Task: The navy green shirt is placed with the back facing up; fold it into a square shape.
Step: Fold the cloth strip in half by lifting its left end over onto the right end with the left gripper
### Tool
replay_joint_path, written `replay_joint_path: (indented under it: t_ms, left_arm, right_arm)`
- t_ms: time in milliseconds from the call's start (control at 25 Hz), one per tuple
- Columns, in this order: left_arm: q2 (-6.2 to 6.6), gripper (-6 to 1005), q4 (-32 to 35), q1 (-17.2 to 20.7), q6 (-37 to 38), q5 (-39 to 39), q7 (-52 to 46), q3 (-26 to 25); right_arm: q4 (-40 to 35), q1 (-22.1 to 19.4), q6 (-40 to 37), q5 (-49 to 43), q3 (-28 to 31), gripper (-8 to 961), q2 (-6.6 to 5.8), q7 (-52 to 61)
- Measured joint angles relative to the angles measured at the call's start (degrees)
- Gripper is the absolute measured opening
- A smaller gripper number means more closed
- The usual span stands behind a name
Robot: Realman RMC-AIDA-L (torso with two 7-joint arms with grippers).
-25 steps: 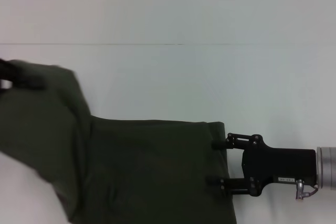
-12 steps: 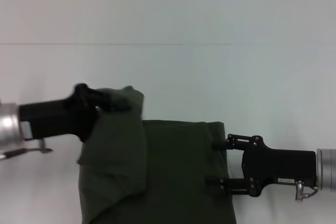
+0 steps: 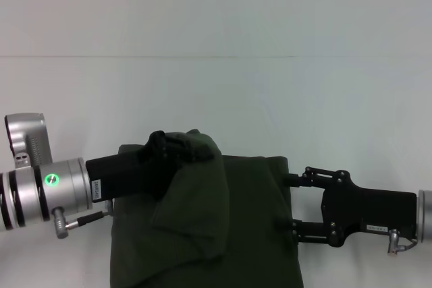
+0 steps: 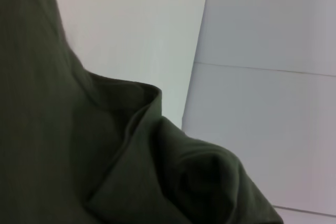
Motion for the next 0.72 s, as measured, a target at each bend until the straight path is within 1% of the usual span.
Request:
replay_joint_path:
  t_ms: [120, 200, 360, 560, 720]
  left_arm:
    - [-0.47, 91, -0.01, 0.26, -0.84, -0.04, 1.50, 0.01]
    - [-1.07, 92, 0.00, 0.46, -1.08, -0.05, 2.90, -0.16]
    - [-2.06, 92, -0.25, 0.51, 0.36, -0.77, 8.57, -0.34]
    - [-2.17, 282, -1.41, 0.02, 3.02, -0.93, 12.08, -0.03]
    - [-2.02, 362, -1.38, 0.68, 3.03, -1.20, 12.42, -0.21]
  right_arm:
    - [-0.17, -0.59, 0.00, -0.01, 0.42, 801, -0.09, 0.02]
    - [-0.19, -0.90, 0.05, -0.01, 0.74, 801, -0.16, 0.05]
    - [-0.26, -1.59, 0.23, -0.02, 1.68, 801, -0.23, 0.06]
    - [-0.31, -2.72, 0.15, -0.02, 4.41, 801, -0.28, 0.10]
    - [-0.35, -3.61, 0.15, -0.02, 5.63, 801, -0.51, 0.24]
